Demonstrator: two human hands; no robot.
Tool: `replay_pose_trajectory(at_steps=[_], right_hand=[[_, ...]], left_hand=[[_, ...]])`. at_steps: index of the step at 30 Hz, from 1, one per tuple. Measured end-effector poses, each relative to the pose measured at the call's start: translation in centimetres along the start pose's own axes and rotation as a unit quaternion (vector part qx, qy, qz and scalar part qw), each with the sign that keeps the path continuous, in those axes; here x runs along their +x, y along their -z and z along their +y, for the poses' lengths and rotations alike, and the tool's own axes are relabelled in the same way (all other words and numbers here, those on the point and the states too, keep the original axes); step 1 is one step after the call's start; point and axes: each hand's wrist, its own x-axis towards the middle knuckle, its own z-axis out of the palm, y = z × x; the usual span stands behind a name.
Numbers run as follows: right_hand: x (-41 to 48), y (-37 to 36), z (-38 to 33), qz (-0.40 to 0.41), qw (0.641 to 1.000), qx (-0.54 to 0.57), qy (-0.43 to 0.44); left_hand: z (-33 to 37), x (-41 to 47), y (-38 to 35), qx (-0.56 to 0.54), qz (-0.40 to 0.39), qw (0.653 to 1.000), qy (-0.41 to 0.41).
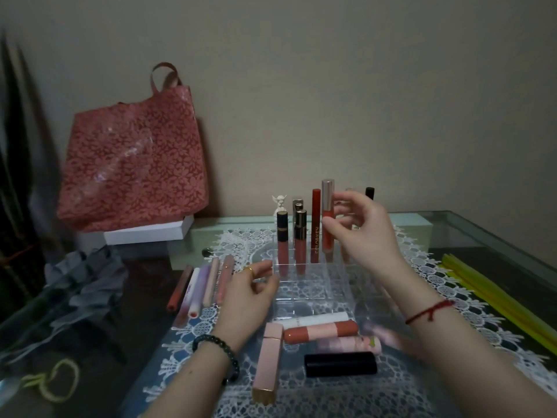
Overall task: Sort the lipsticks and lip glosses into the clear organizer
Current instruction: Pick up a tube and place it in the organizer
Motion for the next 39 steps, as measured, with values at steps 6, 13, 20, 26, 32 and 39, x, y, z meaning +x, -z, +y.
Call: replay_pose_trajectory(at_steps=[6,13,20,26,32,39], right_hand=[[-0.6,-1.2,2.3,0.021,0.998,0.016,-0.053],[-1.4,-1.7,3.2,0.006,0.998,0.024,-0.053],[-1.8,-2.0,3.6,-0.008,0.998,-0.017,-0.06],[-1.9,-2.2,3.8,-0.016,0.998,-0.023,-0.049],[-1.9,-2.2,3.9,-0.015,0.998,-0.036,-0.042],[-1.9,-2.1,3.9,-0.015,0.998,-0.029,-0.045]], left_hand=[[-0.1,0.1,0.1,0.017,0.007,1.0,-0.009],[0.2,0.0,0.1,0.02,0.01,1.0,-0.017],[0.3,0.0,0.1,0.022,0.011,1.0,-0.017],[0.5,-0.1,0.2,0.02,0.007,1.0,-0.012],[0.6,-0.2,0.2,0.018,0.002,1.0,-0.004],[0.7,-0.1,0.2,0.032,0.004,0.999,-0.017]])
